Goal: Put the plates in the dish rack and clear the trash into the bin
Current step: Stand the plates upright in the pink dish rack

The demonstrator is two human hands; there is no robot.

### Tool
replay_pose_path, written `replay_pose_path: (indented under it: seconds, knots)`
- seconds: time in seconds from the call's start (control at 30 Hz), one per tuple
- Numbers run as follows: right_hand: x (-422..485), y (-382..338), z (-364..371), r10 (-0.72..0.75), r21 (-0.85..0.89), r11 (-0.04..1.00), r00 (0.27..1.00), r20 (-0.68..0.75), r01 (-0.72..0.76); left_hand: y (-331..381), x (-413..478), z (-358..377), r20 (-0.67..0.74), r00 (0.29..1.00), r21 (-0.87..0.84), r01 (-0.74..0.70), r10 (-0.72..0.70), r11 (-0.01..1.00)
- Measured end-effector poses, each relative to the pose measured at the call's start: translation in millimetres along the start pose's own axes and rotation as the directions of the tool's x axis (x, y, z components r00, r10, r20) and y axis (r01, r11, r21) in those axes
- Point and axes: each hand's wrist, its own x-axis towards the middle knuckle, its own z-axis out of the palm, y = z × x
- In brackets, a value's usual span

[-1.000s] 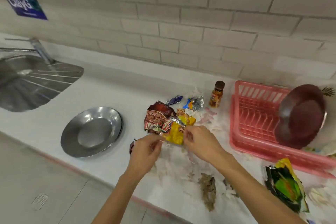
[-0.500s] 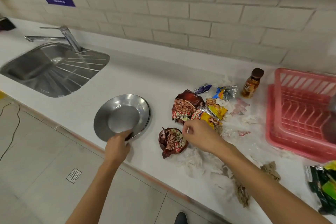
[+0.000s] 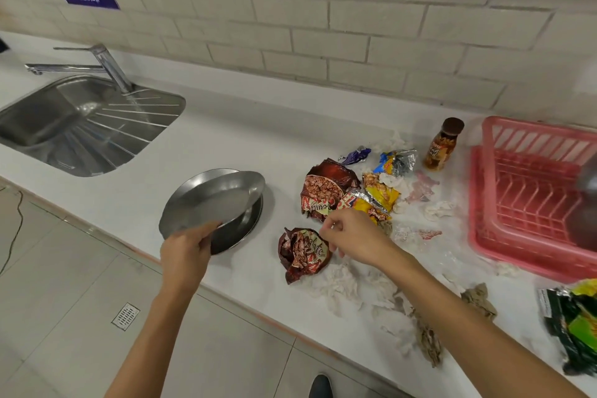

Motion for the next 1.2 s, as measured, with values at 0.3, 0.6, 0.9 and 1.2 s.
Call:
replay_pose_path:
  seconds: [0.3,0.6,0.9,1.2]
  knots:
    - [12.0,-21.3,-19.2,0.16,0.69,0.691,0.977,0.142,-0.214,69.9,7.5,-2.8,-0.203,0.917,-0.294,-0.392,0.344,0.871]
    - [-33.6,16.1,-87.7,0.271,0.825,0.564,0.954,-0.129,-0.049,163.9,4.3,35.3,-0.167,0.811,-0.421,-0.573,0.561,0.703]
    - [-99.3,55.6,-156.7,0.408,0.722,0.691,0.804,-0.433,0.038,258.2,14.8,68.9,0.047,0.849,-0.634,-0.383,0.527,0.672]
    - [-173.2,84.4,-233.3,0.324,0.376,0.926,0.589,-0.74,-0.037,332.7,16.0,113.2,0.122,0.834,-0.737,-0.287,0.539,0.611]
